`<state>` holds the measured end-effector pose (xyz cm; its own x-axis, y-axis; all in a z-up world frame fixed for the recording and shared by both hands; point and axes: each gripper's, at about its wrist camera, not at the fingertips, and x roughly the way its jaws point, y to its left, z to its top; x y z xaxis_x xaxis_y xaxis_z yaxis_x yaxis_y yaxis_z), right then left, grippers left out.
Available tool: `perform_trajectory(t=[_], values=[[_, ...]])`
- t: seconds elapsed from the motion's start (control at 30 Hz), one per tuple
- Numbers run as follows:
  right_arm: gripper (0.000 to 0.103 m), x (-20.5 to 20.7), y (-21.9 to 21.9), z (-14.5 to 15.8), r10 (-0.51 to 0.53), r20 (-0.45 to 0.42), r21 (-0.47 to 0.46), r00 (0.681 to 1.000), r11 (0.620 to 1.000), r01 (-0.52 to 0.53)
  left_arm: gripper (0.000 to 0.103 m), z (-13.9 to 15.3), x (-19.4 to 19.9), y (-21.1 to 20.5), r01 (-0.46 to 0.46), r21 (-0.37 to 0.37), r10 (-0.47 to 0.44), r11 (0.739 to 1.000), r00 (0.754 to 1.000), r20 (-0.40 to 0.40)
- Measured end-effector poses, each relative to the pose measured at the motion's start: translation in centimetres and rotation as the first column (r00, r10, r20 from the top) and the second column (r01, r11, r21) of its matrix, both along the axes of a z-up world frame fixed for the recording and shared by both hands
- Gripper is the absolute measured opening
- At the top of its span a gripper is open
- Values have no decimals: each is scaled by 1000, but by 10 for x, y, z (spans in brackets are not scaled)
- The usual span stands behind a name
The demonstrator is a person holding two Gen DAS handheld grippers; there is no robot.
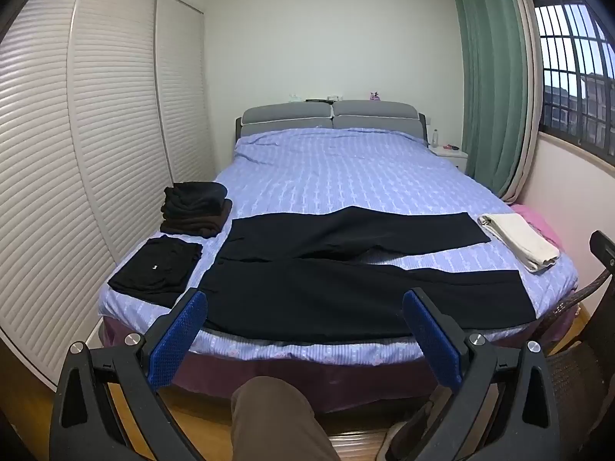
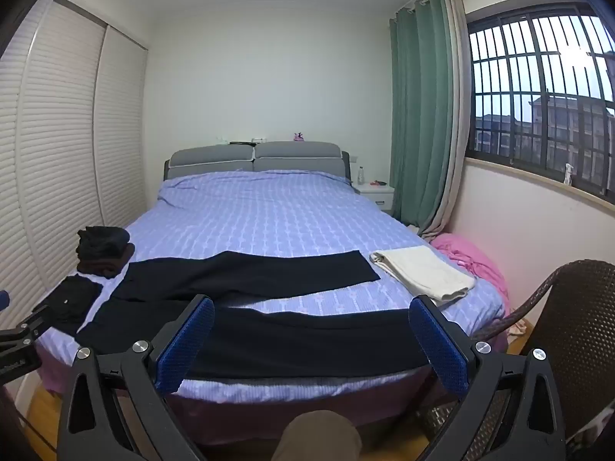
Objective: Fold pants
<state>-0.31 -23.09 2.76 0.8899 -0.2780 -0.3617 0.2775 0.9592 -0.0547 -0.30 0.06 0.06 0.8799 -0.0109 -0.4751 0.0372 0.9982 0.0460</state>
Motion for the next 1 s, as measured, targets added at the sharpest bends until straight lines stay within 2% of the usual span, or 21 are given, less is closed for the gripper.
perform_trajectory(t=[0.2,1.0], values=[[103,-1,-1,0,-1,8,-1,1000,1000,1,103,6,3,14,-11,-37,11,999,1000,-9],[103,-1,-8,-1,-13,24,10,1000,1000,13,103,-1,6,-1,10,9,-10,1000,1000,-9]])
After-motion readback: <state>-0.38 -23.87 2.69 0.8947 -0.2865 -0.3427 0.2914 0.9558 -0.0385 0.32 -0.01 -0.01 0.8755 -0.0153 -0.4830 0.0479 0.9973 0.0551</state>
